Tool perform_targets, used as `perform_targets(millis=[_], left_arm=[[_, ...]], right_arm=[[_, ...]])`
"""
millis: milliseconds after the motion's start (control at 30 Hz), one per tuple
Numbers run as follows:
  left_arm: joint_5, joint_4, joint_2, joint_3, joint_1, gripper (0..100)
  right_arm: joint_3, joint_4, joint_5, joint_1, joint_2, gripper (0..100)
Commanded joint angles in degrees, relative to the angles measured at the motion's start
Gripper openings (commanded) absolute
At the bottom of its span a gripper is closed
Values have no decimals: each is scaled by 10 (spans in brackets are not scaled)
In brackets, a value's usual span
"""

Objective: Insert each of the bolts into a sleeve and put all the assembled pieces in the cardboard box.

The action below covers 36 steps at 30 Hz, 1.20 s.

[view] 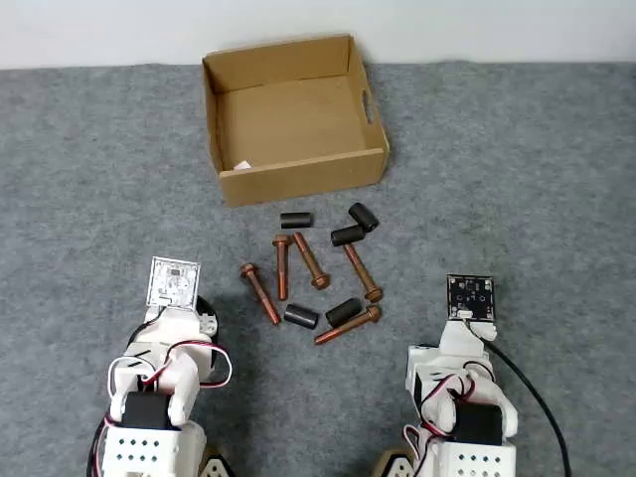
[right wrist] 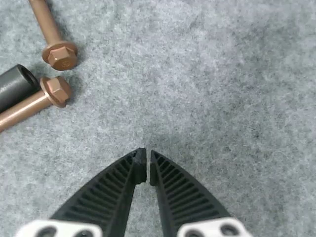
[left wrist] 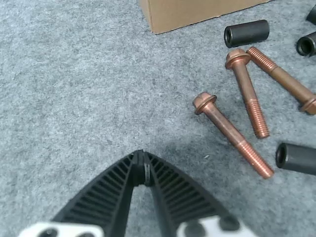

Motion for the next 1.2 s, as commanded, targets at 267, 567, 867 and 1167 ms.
perform_targets(millis=[267,567,867,1167], left_arm=[[-3,-12,-4,-15,-3,5],[-3,-12,-4,-15,-3,5],[-3,-12,-4,-15,-3,5],[-3,-12,-4,-15,-3,5]], right_arm=[[10,2,2,3,-4,11],[10,1,0,2,-4,11],[-64,1,105,7,-4,12],[-223,13,101,-22,6,8]])
